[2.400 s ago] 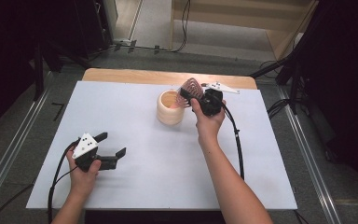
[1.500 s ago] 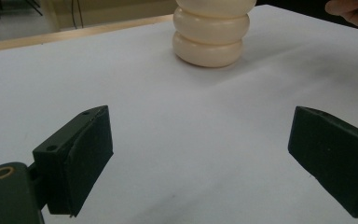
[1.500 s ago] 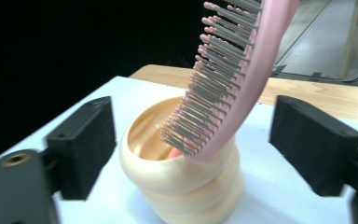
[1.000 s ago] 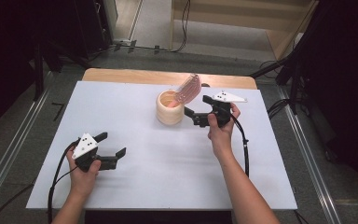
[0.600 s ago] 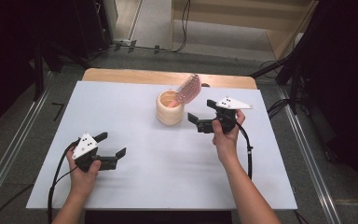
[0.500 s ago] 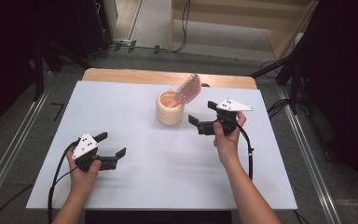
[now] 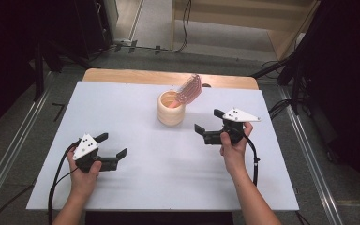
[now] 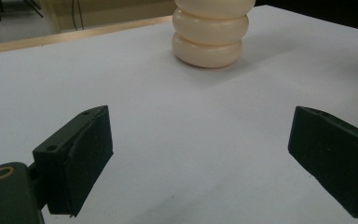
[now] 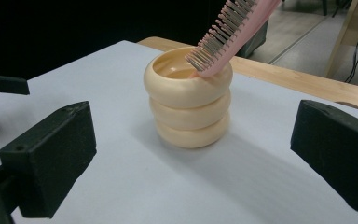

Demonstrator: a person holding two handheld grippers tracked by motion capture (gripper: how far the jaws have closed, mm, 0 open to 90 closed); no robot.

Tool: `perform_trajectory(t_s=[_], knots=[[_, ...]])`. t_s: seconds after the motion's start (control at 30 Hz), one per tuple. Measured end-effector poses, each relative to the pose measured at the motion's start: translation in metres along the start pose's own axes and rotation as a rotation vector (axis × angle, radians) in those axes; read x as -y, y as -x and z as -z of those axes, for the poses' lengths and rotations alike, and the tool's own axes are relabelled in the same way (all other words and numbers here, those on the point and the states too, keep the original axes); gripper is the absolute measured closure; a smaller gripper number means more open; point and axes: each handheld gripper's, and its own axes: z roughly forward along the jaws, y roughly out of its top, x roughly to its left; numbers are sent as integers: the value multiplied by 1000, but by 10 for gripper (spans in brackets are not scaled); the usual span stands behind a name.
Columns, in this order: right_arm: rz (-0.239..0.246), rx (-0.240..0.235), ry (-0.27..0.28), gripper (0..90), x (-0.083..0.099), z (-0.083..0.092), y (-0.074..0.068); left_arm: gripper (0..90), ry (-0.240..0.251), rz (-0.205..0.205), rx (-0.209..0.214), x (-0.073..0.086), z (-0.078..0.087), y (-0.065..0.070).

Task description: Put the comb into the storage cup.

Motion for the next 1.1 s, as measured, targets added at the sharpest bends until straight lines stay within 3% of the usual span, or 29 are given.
perform_trajectory(t_s=[0.37,0.73,1.1], knots=[[-7,11,0,0,18,13,3,68,-1,0,-1,0,0,0],[-46,39,-17,0,43,26,11,68,0,-2,-2,0,0,1],[-53,52,-29,0,56,35,19,68,-1,-4,2,0,0,1]])
